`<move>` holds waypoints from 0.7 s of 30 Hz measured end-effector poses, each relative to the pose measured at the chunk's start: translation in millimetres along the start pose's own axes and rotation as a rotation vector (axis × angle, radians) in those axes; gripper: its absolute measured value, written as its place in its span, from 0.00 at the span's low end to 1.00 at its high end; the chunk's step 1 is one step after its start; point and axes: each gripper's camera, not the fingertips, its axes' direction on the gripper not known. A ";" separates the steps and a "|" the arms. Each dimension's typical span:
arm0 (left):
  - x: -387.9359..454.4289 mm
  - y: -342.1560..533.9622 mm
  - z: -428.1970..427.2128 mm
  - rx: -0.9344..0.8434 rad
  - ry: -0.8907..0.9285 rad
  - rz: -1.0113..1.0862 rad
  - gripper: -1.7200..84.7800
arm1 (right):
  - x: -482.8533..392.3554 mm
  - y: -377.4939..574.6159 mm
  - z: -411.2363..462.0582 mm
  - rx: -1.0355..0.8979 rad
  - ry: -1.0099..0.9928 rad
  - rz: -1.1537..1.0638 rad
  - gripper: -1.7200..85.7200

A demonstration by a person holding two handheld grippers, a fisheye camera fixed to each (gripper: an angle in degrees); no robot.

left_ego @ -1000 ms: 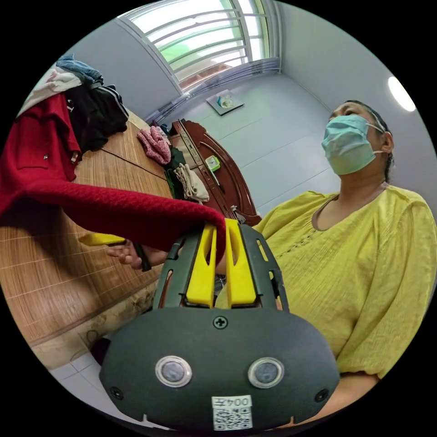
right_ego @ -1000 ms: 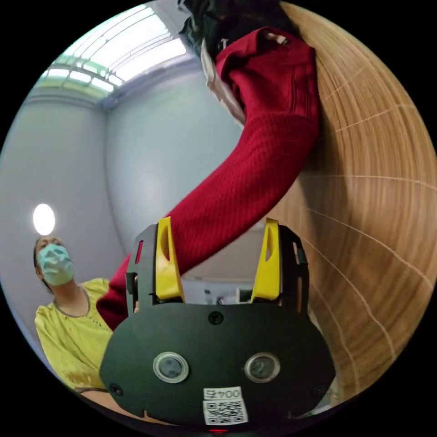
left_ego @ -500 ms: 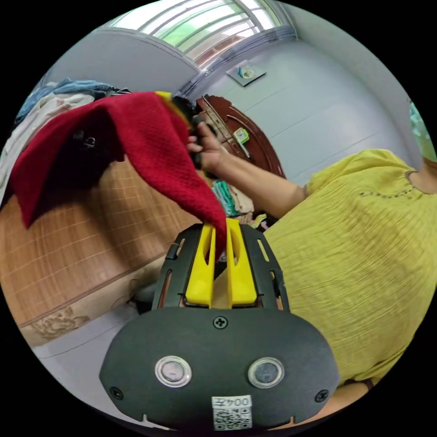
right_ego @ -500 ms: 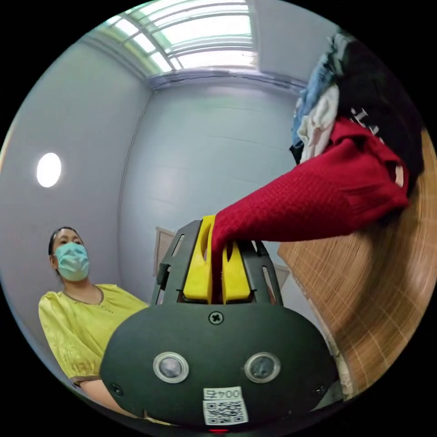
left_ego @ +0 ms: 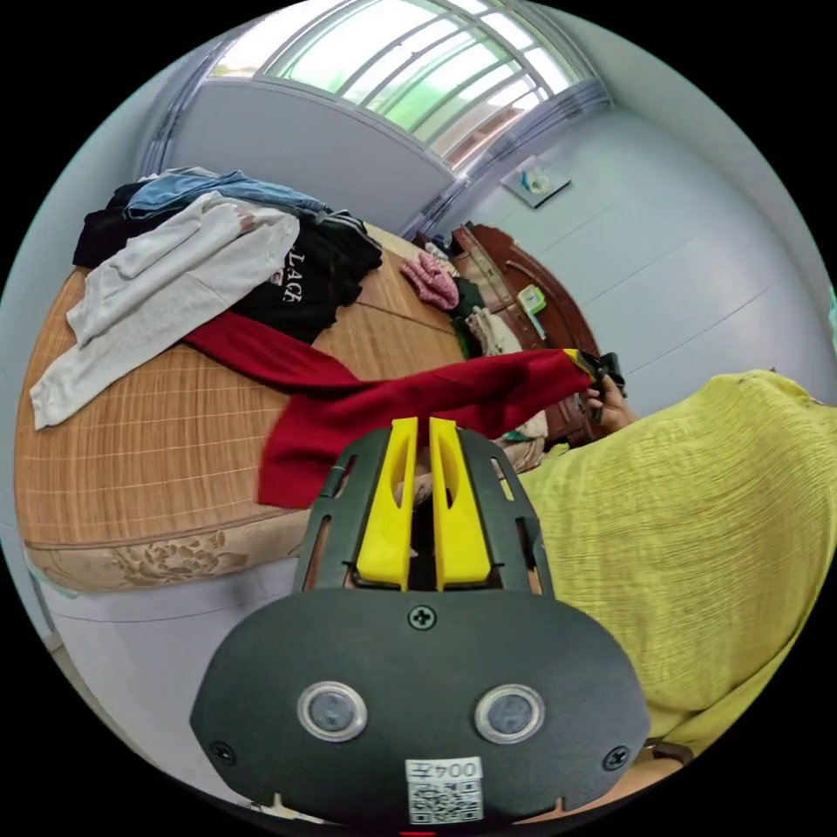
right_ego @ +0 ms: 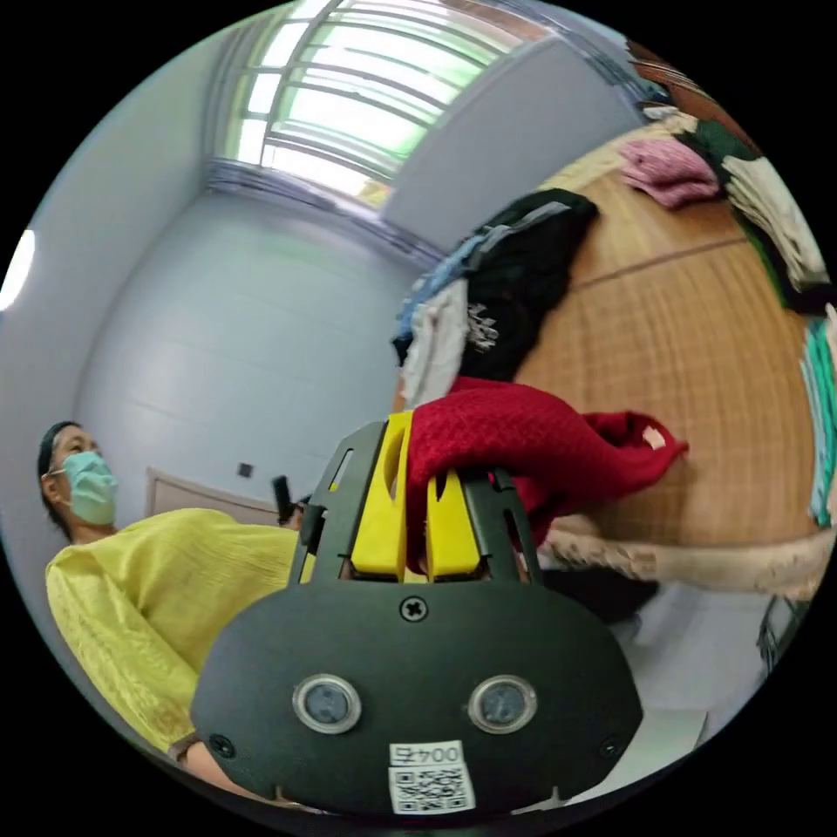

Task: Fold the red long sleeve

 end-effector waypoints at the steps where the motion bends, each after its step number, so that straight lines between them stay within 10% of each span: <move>1: 0.7 -12.3 9.8 -0.025 0.002 0.014 0.08 | 6.2 8.3 -6.8 0.014 0.015 0.033 0.02; 8: 15.1 -85.8 81.8 -0.104 0.000 0.046 0.15 | -13.4 3.8 -56.3 -0.013 0.030 -0.074 0.02; 21: 143.6 -247.3 185.7 -0.089 -0.155 0.248 0.26 | -170.2 -68.9 -281.3 -0.062 -0.742 -1.032 0.01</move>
